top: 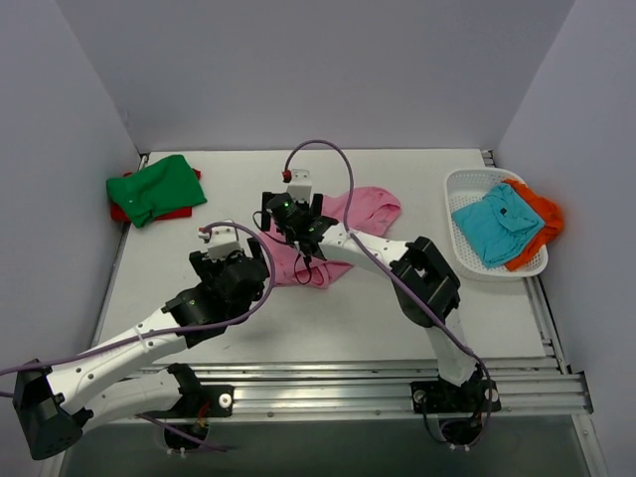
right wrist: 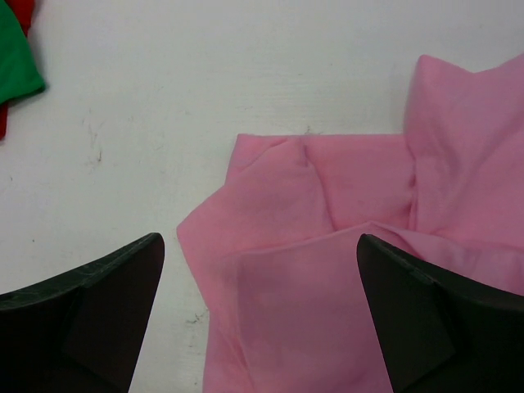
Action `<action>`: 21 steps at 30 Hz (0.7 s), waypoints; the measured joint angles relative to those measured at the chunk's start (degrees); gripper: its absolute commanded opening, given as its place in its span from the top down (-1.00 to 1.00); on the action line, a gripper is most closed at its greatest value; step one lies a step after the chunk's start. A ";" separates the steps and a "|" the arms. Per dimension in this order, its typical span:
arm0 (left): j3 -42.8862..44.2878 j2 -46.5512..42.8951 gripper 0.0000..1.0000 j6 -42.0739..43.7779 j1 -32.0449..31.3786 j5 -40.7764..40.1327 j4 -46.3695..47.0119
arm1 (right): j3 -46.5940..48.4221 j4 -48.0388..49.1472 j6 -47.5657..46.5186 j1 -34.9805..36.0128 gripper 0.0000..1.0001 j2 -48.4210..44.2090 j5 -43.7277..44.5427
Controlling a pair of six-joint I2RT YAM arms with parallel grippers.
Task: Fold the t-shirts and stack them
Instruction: Flatten the tshirt out
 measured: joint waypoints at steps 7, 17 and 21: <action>0.00 0.00 -0.90 0.00 0.09 -0.02 0.24 | 5.07 -1.29 1.33 2.03 -0.99 8.20 -4.26; 0.00 0.00 -0.90 0.02 0.09 0.00 0.24 | 5.25 -2.16 2.78 3.58 -0.86 9.20 -5.73; 0.00 0.00 -0.91 0.02 0.09 0.00 0.24 | 5.03 -2.14 3.06 3.58 -0.72 9.20 -5.68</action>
